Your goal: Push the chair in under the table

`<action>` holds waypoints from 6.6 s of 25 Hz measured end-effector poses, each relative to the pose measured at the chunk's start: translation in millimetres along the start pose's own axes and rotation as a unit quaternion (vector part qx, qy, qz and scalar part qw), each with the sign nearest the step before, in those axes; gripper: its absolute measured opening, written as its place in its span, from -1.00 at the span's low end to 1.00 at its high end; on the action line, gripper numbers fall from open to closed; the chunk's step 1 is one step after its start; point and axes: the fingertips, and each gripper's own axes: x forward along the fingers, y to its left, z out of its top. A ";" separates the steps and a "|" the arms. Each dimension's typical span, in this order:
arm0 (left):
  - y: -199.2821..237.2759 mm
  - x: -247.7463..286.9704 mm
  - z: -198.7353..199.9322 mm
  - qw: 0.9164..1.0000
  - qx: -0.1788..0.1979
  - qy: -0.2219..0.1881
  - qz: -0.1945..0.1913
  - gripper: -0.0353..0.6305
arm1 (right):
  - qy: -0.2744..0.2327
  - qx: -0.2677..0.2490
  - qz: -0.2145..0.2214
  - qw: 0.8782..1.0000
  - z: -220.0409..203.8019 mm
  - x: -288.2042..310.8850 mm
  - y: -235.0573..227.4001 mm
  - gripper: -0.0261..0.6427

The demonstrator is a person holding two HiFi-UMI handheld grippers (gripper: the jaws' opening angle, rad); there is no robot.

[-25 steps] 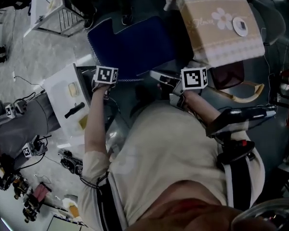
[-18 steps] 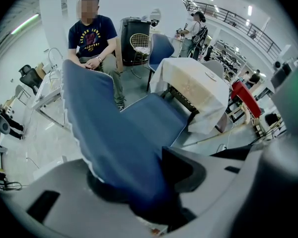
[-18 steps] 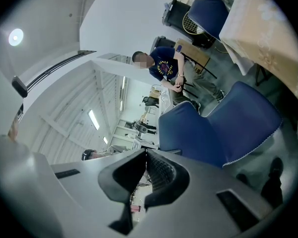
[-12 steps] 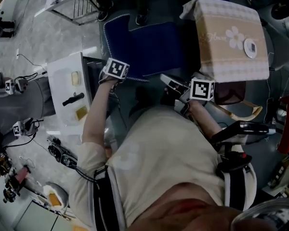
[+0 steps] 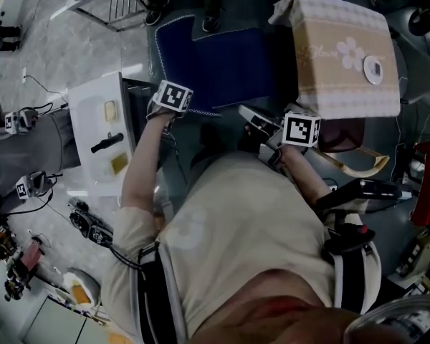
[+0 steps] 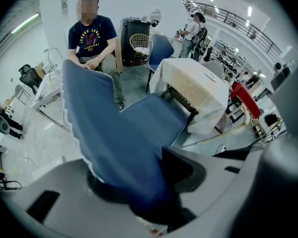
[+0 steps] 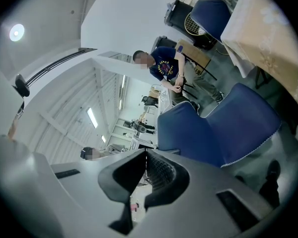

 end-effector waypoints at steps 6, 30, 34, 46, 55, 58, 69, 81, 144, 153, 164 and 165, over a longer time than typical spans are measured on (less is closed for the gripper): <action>3.5 -2.1 1.1 1.000 -0.004 -0.007 0.002 -0.34 | 0.002 0.009 -0.009 1.000 4.6 -0.8 -7.6 -0.89; -0.7 4.9 7.8 0.999 0.018 -0.011 -0.025 -0.32 | -0.020 0.029 -0.022 0.999 4.8 -6.1 -18.4 -0.89; -0.2 6.3 11.5 1.000 0.018 -0.012 -0.022 -0.32 | -0.022 0.037 -0.021 0.999 5.0 -5.8 -18.8 -0.89; 1.9 13.3 17.4 0.999 0.020 -0.012 -0.026 -0.31 | -0.035 0.040 -0.034 0.998 4.4 -15.8 -26.7 -0.89; -1.8 12.1 20.6 1.000 0.013 -0.014 -0.018 -0.32 | -0.028 0.038 -0.036 0.998 -5.4 -20.0 -24.9 -0.89; -3.6 3.1 12.0 1.000 0.008 -0.012 -0.011 -0.32 | -0.028 0.042 -0.034 0.998 -15.4 -24.1 -20.0 -0.89; -7.7 7.3 17.8 1.000 0.007 -0.013 -0.014 -0.32 | -0.014 0.048 -0.042 0.998 -23.3 -26.1 -26.5 -0.89; -14.8 11.6 28.6 0.999 0.028 -0.024 -0.026 -0.31 | -0.039 0.052 -0.055 0.996 -17.9 -41.6 -33.3 -0.89; -55.5 45.7 65.7 0.995 0.076 -0.029 -0.061 -0.24 | -0.100 0.054 -0.133 0.985 -36.5 -77.5 -55.2 -0.89; -59.6 27.4 71.2 0.995 0.076 -0.023 -0.056 -0.24 | -0.115 0.081 -0.126 0.982 -33.8 -83.8 -54.3 -0.89; -58.5 28.4 76.0 0.995 0.083 -0.019 -0.055 -0.24 | -0.094 0.077 -0.124 0.985 -39.2 -79.4 -50.7 -0.89; -57.5 28.7 76.3 0.995 0.083 -0.020 -0.054 -0.24 | -0.095 0.076 -0.125 0.985 -38.6 -80.4 -51.5 -0.89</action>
